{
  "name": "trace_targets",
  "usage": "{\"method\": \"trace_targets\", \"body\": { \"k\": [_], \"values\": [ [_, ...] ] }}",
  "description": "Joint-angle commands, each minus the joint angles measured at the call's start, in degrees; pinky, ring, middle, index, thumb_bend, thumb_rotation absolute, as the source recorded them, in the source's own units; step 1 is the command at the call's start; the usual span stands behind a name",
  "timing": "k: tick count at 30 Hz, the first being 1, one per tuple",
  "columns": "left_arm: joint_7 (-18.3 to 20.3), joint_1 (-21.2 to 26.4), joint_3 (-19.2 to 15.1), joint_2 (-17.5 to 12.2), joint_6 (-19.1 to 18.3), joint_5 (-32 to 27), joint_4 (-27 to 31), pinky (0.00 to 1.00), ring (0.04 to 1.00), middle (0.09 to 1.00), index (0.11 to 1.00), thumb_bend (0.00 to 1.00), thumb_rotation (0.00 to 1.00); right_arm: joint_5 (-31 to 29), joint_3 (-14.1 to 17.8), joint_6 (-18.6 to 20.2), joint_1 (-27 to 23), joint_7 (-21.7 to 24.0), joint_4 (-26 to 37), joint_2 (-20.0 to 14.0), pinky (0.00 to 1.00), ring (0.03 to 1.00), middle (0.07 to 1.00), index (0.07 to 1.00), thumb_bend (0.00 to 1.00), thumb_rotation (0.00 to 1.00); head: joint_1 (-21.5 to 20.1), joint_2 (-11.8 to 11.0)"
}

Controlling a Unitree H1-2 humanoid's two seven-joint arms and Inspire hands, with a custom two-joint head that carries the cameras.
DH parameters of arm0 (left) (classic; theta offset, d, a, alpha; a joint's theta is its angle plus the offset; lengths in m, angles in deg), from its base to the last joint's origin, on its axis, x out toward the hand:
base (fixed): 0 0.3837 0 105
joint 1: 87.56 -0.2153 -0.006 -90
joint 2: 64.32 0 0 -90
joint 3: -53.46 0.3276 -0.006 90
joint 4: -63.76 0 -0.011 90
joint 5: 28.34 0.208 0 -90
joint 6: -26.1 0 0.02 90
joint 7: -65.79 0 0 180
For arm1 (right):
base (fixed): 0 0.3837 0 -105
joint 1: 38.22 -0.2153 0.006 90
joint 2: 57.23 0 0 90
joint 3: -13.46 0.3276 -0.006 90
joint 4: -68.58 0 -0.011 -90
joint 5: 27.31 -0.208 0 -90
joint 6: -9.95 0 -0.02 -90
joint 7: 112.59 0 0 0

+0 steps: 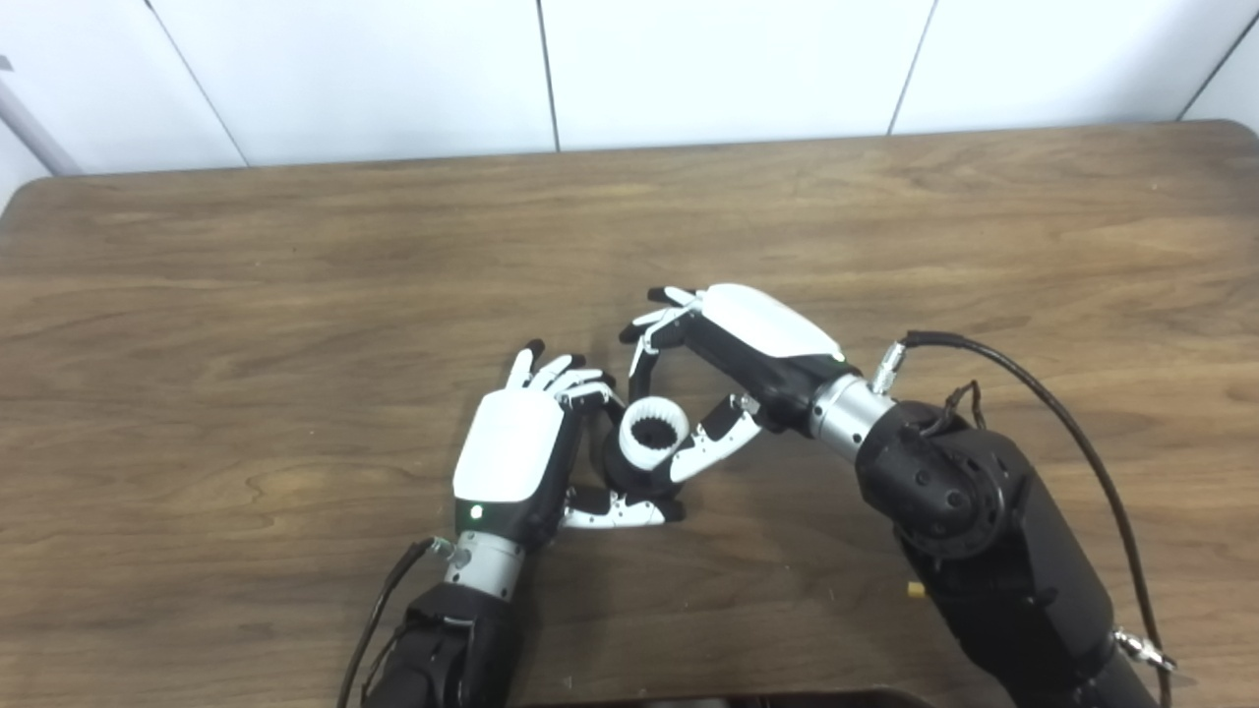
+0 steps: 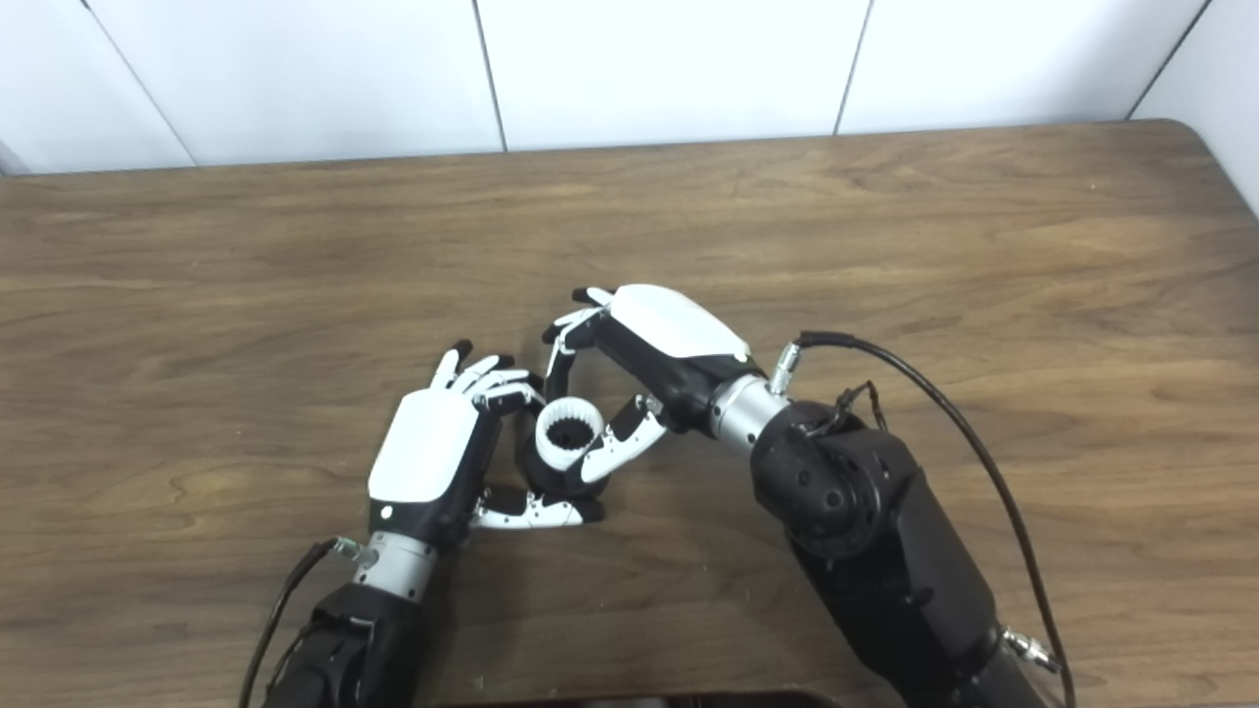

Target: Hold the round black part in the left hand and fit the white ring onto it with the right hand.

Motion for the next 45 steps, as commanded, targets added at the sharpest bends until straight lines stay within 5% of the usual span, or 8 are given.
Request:
{"method": "trace_targets", "body": {
  "k": [1, 42, 44, 45],
  "values": [
    [1.21, -0.27, 0.79, 0.02, -0.25, 0.82, -0.87, 1.0, 0.868, 0.758, 0.484, 0.52, 0.06, 0.28, 0.11, -1.8, -1.74, -1.51, 0.48, 0.43, 1.0, 0.971, 0.827, 0.483, 0.52, 0.13, 0.08, 0.01],
    [1.31, 0.65, 0.74, 0.77, -0.86, 1.37, -1.5, 1.0, 0.869, 0.756, 0.484, 0.52, 0.06, 0.51, -1.5, -4.43, -0.5, -3.87, -3.05, -0.68, 1.0, 0.96, 0.833, 0.49, 0.52, 0.15, 0.15, -0.75],
    [1.26, 0.84, 0.79, 0.71, -0.81, 1.5, -1.72, 1.0, 0.868, 0.757, 0.484, 0.52, 0.06, 0.68, -1.44, -4.52, -0.67, -3.99, -3.19, -0.76, 1.0, 0.963, 0.844, 0.584, 0.89, 0.22, 0.14, -0.79],
    [1.31, 0.88, 0.79, 0.73, -0.9, 1.57, -1.75, 1.0, 0.869, 0.758, 0.484, 0.52, 0.06, 0.63, -1.29, -4.66, -0.67, -4.25, -3.26, -0.77, 1.0, 0.964, 0.849, 0.605, 0.94, 0.23, 0.12, -0.81]
  ]
}}
